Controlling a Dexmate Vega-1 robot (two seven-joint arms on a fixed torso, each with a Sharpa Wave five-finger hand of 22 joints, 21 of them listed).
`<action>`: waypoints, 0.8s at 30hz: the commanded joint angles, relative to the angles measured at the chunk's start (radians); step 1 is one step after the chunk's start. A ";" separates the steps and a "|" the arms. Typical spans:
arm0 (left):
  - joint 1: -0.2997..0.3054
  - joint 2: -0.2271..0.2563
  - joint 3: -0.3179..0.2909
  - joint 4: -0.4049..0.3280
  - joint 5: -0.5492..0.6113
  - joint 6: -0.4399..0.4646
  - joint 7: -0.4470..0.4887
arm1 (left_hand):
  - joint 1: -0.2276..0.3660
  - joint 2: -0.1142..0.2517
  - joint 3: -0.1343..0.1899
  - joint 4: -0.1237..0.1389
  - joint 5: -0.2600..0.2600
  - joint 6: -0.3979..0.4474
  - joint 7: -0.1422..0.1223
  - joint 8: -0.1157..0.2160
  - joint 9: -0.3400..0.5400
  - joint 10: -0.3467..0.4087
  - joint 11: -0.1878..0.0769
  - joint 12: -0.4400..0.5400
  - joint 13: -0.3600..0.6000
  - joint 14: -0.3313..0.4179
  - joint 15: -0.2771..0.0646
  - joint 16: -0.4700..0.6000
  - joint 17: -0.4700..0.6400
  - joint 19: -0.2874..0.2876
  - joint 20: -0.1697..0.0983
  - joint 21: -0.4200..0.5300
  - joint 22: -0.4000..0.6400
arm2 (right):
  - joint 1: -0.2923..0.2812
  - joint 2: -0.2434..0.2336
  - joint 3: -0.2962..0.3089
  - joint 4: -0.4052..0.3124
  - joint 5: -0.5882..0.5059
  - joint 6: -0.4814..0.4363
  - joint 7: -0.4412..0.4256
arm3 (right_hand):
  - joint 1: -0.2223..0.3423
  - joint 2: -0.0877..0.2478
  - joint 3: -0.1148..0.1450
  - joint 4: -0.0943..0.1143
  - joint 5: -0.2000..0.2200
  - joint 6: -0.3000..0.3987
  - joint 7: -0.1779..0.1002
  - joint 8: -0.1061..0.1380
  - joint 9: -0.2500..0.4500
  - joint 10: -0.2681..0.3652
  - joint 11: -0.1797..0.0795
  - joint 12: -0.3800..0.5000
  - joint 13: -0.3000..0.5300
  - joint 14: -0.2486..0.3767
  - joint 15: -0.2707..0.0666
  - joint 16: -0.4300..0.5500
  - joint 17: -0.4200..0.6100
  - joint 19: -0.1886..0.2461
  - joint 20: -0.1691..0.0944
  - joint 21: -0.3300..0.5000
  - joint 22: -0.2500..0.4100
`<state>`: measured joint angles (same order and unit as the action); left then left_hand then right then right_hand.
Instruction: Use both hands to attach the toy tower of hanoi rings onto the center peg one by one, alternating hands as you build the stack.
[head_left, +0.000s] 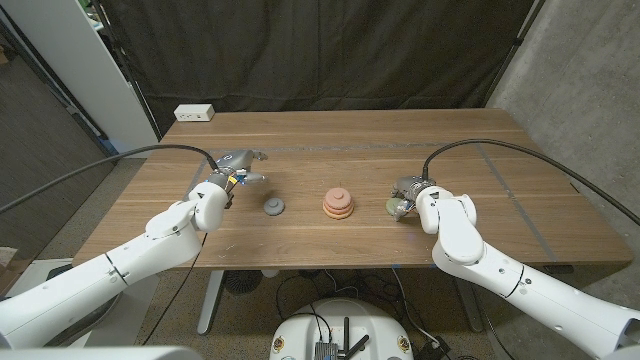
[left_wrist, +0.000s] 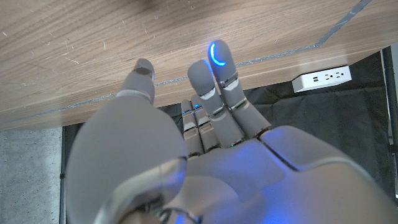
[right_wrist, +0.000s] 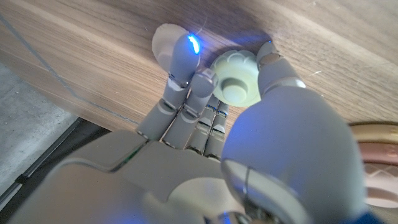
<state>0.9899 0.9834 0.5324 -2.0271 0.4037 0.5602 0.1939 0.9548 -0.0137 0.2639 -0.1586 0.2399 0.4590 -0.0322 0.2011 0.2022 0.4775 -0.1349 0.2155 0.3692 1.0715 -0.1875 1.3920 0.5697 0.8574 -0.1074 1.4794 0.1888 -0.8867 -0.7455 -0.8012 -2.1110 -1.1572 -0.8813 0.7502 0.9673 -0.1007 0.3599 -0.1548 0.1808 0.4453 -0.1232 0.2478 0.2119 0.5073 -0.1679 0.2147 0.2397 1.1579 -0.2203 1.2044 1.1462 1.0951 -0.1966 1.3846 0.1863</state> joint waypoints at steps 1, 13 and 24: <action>0.008 0.004 -0.002 -0.007 -0.004 0.002 0.006 | 0.002 0.010 0.007 0.000 -0.003 0.000 0.004 -0.002 0.004 0.004 -0.003 0.005 0.003 -0.003 -0.031 -0.002 0.001 -0.003 -0.103 0.004 0.002 | 0.004 -0.009 -0.012 0.005 0.022 0.007 0.007 | 0.006 0.012 0.002 0.001 0.005 0.020 -0.006 0.010 0.001 0.024 -0.005 0.008 0.004 0.007 0.000 -0.005 0.007 0.010 -0.022 -0.005 0.001; 0.019 0.006 -0.008 -0.019 -0.009 0.017 0.012 | 0.002 0.012 0.009 0.000 -0.003 0.001 0.005 -0.001 0.004 0.007 0.000 0.006 0.003 -0.009 -0.031 -0.006 -0.003 -0.007 -0.103 0.004 0.002 | 0.012 -0.012 -0.027 0.033 0.056 0.006 -0.016 | 0.002 0.021 0.001 0.004 0.005 0.070 -0.018 0.026 0.002 0.066 -0.011 0.011 0.009 0.023 0.000 -0.005 0.019 0.018 -0.022 -0.003 0.003; 0.027 0.010 -0.011 -0.025 -0.013 0.019 0.018 | 0.000 0.013 0.010 0.001 -0.004 0.009 0.005 0.002 0.004 0.013 -0.001 0.008 0.005 -0.016 -0.031 -0.012 -0.011 -0.009 -0.102 0.004 0.002 | 0.005 -0.016 -0.026 0.042 0.105 0.005 -0.085 | 0.019 0.053 0.014 0.000 0.011 0.207 -0.046 0.072 0.003 0.204 -0.032 0.033 0.025 0.060 -0.001 0.007 0.043 0.043 -0.023 0.002 0.004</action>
<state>1.0089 0.9897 0.5246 -2.0443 0.3946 0.5736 0.2058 0.9571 -0.0036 0.2651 -0.1573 0.2399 0.4592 -0.0324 0.2011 0.2022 0.4843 -0.1359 0.2155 0.3689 1.0623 -0.1860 1.3851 0.5616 0.8557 -0.1092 1.4794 0.1886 -0.8753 -0.7569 -0.8227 -2.0844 -1.1040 -0.8751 0.7216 0.9687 -0.0833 0.3656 -0.1547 0.1854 0.6263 -0.1665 0.3074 0.2108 0.6803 -0.1956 0.2398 0.2552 1.1999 -0.2218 1.1997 1.1803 1.1257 -0.2129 1.3846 0.1884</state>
